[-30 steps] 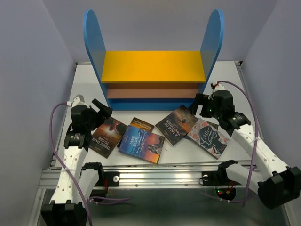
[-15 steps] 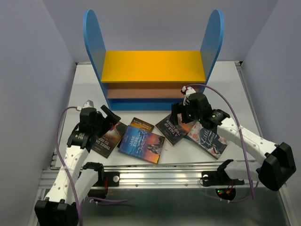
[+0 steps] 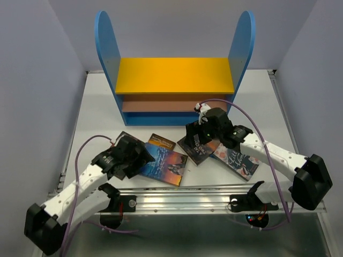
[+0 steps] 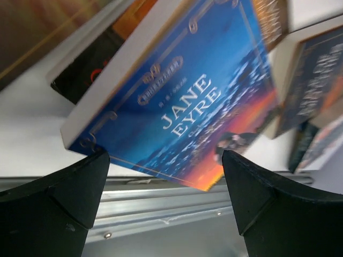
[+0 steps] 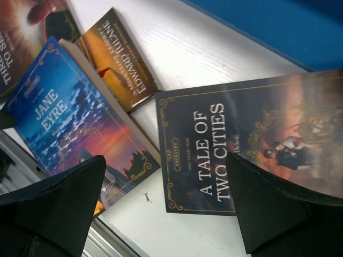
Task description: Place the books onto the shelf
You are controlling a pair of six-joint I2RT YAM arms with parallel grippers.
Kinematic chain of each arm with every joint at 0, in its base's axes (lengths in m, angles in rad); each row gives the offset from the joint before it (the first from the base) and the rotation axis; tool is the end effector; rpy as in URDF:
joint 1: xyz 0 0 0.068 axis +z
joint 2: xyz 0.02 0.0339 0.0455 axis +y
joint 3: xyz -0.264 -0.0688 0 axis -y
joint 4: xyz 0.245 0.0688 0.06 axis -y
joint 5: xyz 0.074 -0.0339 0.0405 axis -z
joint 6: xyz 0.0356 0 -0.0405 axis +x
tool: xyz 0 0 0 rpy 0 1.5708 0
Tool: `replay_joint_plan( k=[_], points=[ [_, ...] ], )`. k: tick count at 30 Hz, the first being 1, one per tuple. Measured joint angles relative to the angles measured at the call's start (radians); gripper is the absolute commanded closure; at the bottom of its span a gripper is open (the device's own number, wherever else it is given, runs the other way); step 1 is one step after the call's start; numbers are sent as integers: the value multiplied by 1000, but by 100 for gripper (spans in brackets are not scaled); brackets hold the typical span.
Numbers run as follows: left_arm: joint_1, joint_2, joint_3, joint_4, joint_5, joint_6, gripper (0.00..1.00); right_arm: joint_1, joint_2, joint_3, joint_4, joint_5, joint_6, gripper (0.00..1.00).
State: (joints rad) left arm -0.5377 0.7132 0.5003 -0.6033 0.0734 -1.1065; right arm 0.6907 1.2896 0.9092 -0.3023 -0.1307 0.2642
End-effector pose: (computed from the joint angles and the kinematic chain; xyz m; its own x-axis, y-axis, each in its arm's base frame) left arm 0.1253 -0.0778 0.2133 -0.7755 -0.5758 -0.2590 -0.3115 0.7057 -0.6364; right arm 0.2139 0.1828 0.2629 -0.6547 -0.2052 -0.7275 -0.5580 0.7805 0.2820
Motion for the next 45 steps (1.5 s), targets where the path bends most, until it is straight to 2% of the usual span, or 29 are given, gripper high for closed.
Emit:
replay_joint_plan(
  k=[5,14,19,24,37,40,44,45],
  points=[
    [-143,162,64,-13,-64,-82,1,45,2,0,8,-25,-33,0],
    [-274,84,49,-57,-92,-268,1,48,2,-4,24,10,-43,0],
    [-364,139,43,-60,-98,-350,1,48,1,-14,40,7,-44,0],
    [-382,238,42,-49,-128,-385,1,48,1,-24,48,6,-45,0],
    [-386,331,-37,188,-174,-457,2,48,-30,-45,54,15,-44,0],
    [-386,332,-41,206,-187,-469,7,48,-38,-54,58,22,-43,0],
    [-386,327,-43,209,-208,-479,25,48,-38,-60,59,30,-43,0],
    [-386,319,-45,209,-219,-481,35,48,-38,-60,60,32,-43,0]
  ],
)
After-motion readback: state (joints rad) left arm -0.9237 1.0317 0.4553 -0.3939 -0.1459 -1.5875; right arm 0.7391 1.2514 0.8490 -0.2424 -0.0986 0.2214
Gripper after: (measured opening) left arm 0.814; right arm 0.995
